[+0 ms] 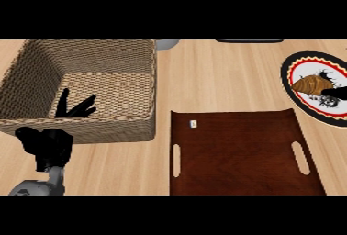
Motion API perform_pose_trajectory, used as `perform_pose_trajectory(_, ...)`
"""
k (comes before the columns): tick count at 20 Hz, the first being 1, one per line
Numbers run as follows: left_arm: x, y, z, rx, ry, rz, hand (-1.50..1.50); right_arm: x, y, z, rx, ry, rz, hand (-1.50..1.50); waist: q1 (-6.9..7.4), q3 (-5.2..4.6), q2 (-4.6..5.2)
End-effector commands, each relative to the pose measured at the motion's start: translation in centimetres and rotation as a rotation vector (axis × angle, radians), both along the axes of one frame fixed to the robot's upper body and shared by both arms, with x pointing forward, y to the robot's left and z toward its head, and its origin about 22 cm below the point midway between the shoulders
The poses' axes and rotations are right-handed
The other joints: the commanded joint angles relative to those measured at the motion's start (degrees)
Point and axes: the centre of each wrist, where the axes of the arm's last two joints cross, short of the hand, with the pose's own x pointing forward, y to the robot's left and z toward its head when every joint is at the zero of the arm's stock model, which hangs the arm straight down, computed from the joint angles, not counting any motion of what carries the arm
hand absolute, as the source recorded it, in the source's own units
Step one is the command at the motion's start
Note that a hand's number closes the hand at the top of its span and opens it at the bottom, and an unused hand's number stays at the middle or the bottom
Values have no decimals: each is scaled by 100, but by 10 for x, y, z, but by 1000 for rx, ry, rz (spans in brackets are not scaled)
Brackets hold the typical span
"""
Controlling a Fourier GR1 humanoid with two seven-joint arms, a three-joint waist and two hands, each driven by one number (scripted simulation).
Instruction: Pick the croissant from the tray and place it in the plate
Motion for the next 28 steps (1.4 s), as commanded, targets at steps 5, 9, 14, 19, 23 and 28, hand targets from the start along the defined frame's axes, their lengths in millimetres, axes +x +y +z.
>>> perform_pose_trajectory(5,-6,-4,-27,61,187,-56,0,-18,-30,4,331,-274,-38,-150,-33,-56,93)
perform_pose_trajectory(9,-7,-13,-31,39,194,-65,0,-39,-41,-20,370,-276,11,-150,-19,-55,102)
perform_pose_trajectory(14,-12,-9,-35,56,214,-60,0,-49,-48,-26,380,-298,45,-150,10,-61,81)
perform_pose_trajectory(19,-6,-21,-37,55,211,-71,0,-47,-45,-28,393,-305,72,-150,12,-64,94)
perform_pose_trajectory(23,-9,-13,-22,56,195,-87,0,-63,-44,-57,350,-298,20,-150,104,-51,101)
perform_pose_trajectory(28,-4,-7,-25,67,197,-66,0,-61,-39,-61,286,-245,-31,-150,82,-57,102)
